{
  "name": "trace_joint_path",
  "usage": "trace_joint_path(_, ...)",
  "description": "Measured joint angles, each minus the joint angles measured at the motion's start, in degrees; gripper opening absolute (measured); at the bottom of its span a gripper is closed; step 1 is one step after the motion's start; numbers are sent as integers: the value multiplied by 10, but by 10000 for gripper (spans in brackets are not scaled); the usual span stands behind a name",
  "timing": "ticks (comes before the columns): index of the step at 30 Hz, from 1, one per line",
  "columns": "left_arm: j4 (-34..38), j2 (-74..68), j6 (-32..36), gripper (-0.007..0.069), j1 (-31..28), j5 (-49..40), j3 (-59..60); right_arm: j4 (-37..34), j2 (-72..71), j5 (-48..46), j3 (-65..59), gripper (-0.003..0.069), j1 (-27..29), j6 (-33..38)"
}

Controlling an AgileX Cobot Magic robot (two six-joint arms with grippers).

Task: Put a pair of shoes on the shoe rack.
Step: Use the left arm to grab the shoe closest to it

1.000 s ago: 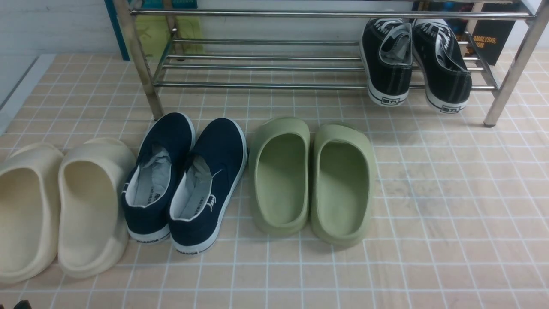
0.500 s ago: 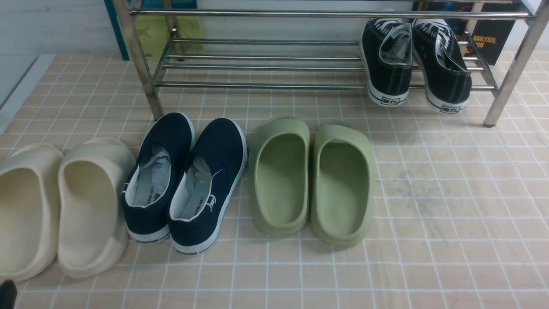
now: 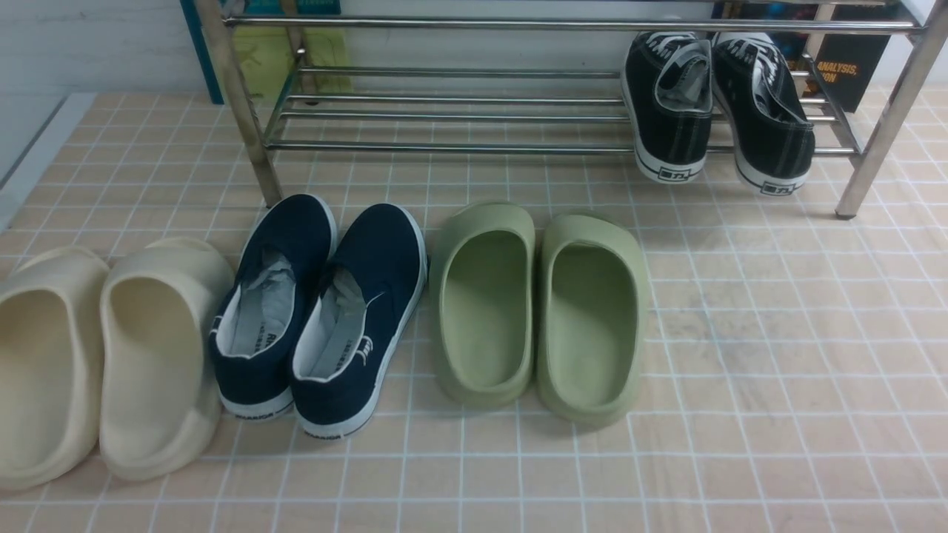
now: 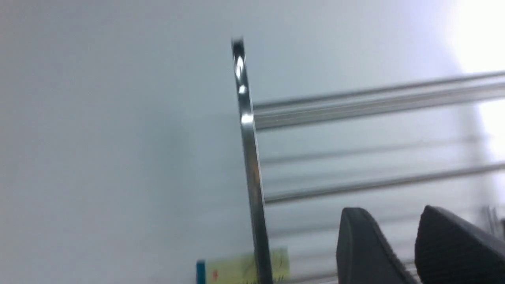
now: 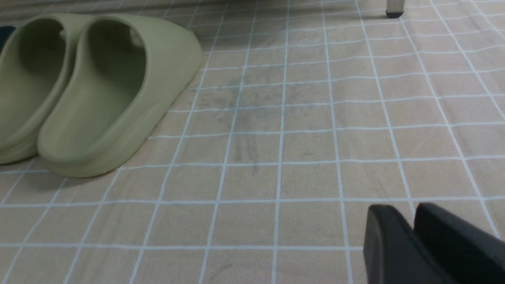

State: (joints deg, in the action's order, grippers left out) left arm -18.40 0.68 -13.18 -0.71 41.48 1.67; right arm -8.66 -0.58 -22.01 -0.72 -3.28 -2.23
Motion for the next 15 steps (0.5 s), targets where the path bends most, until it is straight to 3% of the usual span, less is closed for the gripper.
trace_joint_path(3,6,1,-17,237,0,59,0,0,0,0,0,118,0,0)
trace_joint_path(6,23,0,-48,205,0,33,-33,0,0,0,0,123,0,0)
trace_joint_path(12,49,-14,-58,65,0,-255,-218,0,0,0,0,134,0,0)
trace_joint_path(13,49,-38,-53,27,0,-336,-251,0,0,0,0,136,0,0)
trace_joint_path(15,49,-78,-46,8,0,-397,-273,0,0,0,0,139,0,0)
